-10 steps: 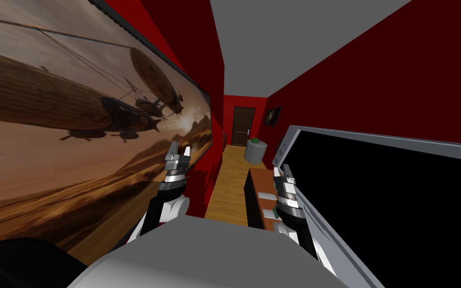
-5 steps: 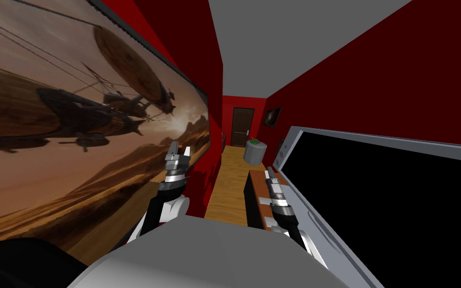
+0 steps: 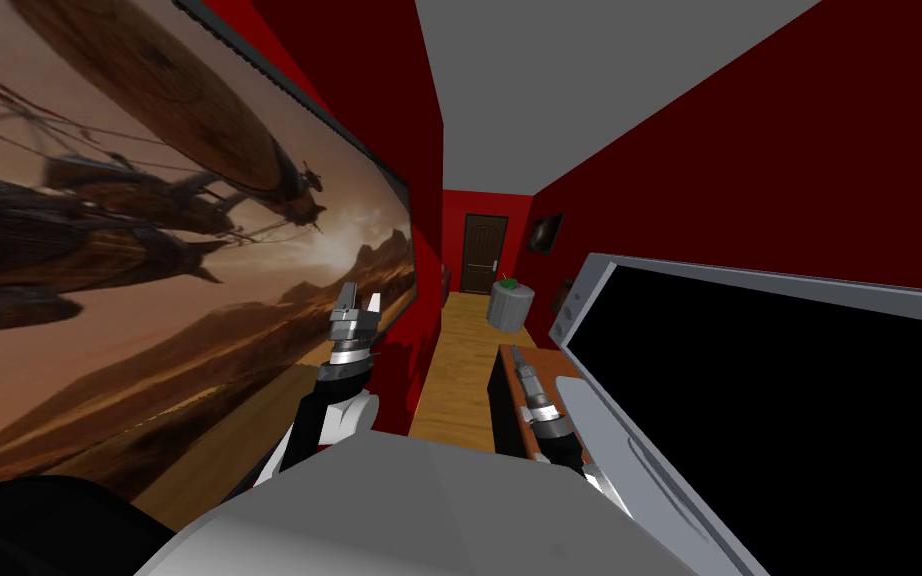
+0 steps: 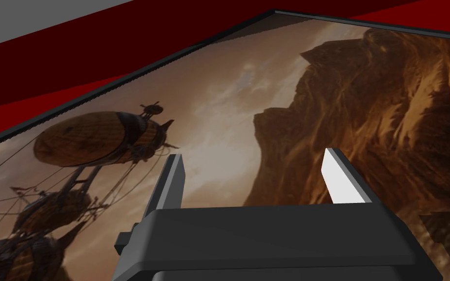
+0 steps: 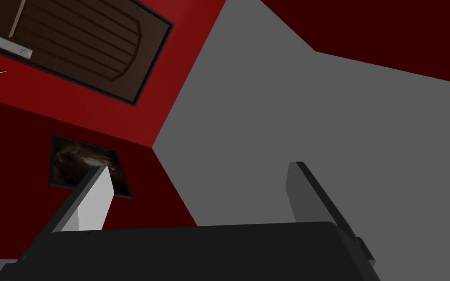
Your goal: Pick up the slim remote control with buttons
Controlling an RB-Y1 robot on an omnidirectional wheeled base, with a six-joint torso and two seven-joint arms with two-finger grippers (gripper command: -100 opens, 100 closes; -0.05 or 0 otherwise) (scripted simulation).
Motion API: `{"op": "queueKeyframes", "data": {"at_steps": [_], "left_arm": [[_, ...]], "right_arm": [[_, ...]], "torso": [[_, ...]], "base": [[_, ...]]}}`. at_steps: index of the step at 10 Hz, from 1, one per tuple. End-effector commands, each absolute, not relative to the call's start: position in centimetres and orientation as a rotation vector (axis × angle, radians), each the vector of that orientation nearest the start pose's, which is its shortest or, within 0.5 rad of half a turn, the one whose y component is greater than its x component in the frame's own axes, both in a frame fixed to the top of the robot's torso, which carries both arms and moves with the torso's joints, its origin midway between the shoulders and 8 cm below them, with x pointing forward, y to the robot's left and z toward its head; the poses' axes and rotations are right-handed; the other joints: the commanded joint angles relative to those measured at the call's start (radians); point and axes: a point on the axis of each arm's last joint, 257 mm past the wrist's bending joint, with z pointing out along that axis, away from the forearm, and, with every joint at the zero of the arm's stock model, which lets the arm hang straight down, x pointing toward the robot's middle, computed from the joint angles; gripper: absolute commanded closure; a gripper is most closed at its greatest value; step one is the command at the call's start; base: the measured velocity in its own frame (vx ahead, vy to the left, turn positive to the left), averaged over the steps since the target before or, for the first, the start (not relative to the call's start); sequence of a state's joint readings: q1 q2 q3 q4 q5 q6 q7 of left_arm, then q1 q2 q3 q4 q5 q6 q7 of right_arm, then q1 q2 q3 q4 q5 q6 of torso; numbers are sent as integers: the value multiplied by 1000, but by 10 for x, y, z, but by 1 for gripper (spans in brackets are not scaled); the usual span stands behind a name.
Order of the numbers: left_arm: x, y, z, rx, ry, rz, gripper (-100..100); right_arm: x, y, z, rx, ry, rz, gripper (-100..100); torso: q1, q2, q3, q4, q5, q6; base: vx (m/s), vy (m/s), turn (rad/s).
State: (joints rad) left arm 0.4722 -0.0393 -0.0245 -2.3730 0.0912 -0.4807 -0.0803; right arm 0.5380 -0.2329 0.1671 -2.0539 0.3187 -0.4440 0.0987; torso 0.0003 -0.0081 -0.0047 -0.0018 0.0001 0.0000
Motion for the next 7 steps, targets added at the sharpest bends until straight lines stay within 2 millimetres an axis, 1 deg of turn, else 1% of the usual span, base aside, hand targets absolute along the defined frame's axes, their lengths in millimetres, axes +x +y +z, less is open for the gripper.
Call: {"op": "queueKeyframes", "data": {"at_steps": [1,2,4,5,6,7], "left_arm": [[327,281,70,-637,475,-1340,0],[327,281,70,-637,475,-1340,0],[327,281,70,-637,475,-1341,0],[327,281,70,-637,475,-1341,0],[327,281,70,-637,475,-1341,0],[327,281,70,-637,475,-1341,0]], "right_arm": [[370,-172,-167,365,1355,1033,-100],[370,-171,-167,353,1361,1025,-100],[358,-152,-212,247,1500,971,-100],[358,-151,-213,233,1505,962,-100],[349,-142,-236,170,1575,933,-100],[339,-136,-260,108,1642,905,-100]], "torso": [[0,0,0,0,0,0],[0,-2,-1,-1,0,0],[0,0,0,0,0,0],[1,-1,-1,0,0,0],[1,0,0,0,0,0],[1,1,0,0,0,0]], "base": [[172,10,-26],[117,9,-8],[123,16,-10],[109,19,-11],[96,20,-8],[150,23,-11]]}}
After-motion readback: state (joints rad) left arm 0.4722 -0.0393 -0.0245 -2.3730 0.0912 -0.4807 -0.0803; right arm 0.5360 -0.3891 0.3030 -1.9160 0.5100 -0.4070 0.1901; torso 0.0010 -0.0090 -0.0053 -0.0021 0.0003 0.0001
